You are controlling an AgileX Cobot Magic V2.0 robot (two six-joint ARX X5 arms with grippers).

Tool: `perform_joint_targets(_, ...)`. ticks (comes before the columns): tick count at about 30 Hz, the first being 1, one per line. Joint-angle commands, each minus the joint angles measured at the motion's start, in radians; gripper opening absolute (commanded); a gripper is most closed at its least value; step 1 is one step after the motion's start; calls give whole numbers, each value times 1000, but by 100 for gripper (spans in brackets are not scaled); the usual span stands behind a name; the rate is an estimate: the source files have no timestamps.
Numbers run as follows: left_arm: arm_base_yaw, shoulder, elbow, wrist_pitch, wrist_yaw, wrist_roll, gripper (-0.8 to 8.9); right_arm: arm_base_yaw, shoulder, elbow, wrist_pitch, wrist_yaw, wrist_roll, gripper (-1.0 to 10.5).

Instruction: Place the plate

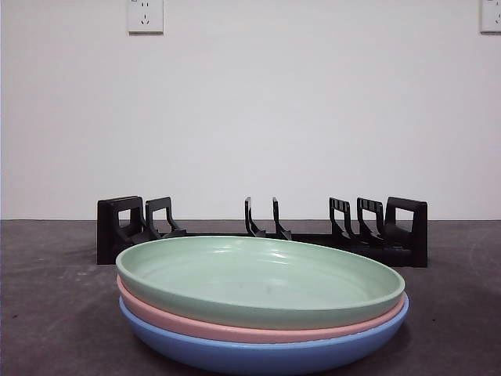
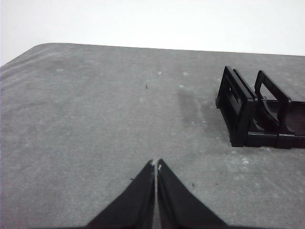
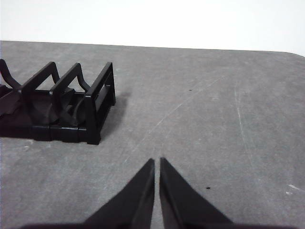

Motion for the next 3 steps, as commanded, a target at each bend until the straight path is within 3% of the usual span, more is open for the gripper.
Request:
perform_joint_targets(1,0,-1,-19,-5,-1,-1,6,-1,0,-6,10,0,-5,19)
perform_joint_targets(3,0,-1,-19,-5,-1,-1,6,-1,0,-6,10,0,-4,19)
